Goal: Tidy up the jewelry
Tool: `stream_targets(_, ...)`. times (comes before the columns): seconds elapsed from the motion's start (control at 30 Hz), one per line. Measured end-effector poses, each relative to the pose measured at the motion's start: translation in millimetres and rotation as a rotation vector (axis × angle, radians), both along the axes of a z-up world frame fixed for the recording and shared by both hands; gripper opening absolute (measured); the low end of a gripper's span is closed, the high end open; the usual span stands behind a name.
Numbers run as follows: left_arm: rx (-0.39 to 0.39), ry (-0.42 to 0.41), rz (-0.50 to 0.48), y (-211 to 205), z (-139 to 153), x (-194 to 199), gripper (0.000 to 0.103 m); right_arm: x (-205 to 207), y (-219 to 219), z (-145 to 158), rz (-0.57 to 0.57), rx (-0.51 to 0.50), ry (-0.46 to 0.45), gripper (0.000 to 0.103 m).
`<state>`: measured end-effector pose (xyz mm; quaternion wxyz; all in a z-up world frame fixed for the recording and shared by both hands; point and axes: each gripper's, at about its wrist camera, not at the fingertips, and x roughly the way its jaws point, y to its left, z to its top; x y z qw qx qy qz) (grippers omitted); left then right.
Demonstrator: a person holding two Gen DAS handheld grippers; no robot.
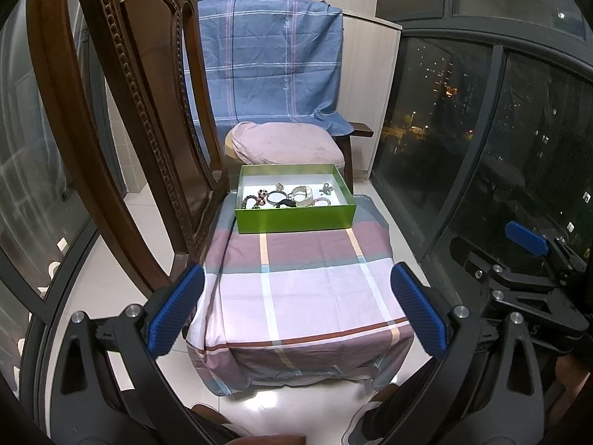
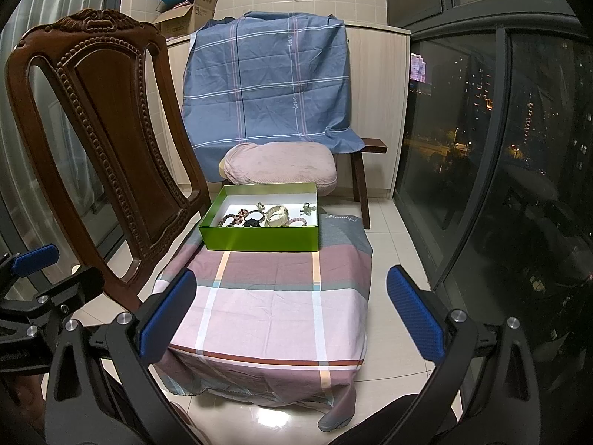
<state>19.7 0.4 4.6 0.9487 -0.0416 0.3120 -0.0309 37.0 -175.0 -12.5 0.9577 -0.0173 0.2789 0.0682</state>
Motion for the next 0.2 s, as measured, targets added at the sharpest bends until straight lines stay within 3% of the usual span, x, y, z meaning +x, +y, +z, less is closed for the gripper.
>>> stream_targets(0.2,-0.005,0.005,0.006,3.0,-0.8,1.9,0.099,0.0,0.0,-2.0,0.001,0.001,0.002,0.1)
